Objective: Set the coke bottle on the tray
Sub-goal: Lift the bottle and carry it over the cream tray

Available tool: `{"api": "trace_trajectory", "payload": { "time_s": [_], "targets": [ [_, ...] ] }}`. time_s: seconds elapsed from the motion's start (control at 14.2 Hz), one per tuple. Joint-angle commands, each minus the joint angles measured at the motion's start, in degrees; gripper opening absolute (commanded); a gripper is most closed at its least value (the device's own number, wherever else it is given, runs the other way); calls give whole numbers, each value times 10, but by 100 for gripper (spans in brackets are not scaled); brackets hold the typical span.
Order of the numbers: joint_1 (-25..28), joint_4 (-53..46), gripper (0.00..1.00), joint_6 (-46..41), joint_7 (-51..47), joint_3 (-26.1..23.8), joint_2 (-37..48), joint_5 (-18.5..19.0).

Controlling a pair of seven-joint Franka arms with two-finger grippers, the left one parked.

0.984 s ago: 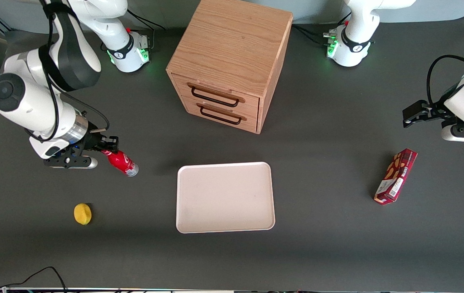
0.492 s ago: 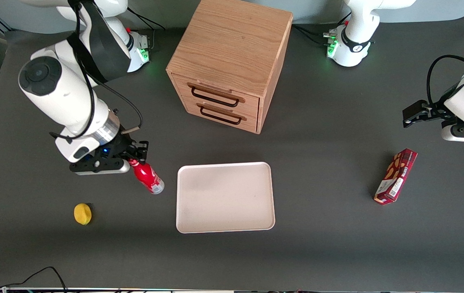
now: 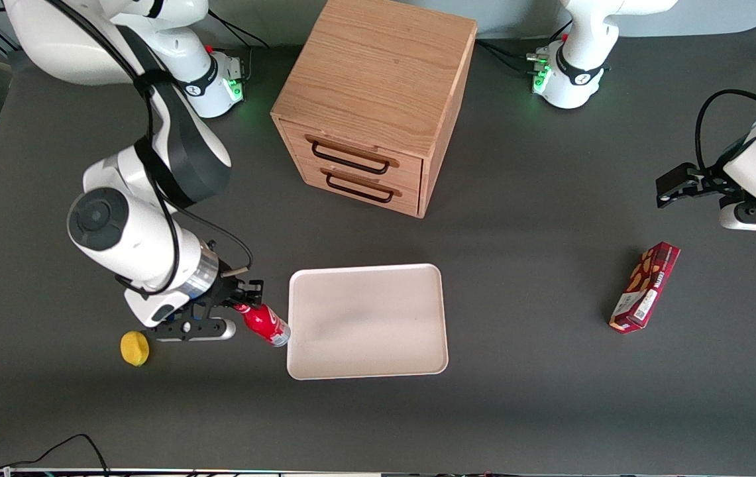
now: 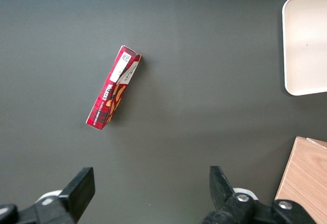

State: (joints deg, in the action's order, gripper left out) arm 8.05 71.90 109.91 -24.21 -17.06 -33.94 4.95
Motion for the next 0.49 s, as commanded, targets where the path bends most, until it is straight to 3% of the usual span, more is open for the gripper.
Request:
{"api": "trace_trajectory", "payload": {
  "time_s": [0.0,0.42],
  "targets": [
    [35,-41,0,-24,-22,7,-31,8],
    [43,-41,0,-19,-30,19,-64,12]
  ]
}}
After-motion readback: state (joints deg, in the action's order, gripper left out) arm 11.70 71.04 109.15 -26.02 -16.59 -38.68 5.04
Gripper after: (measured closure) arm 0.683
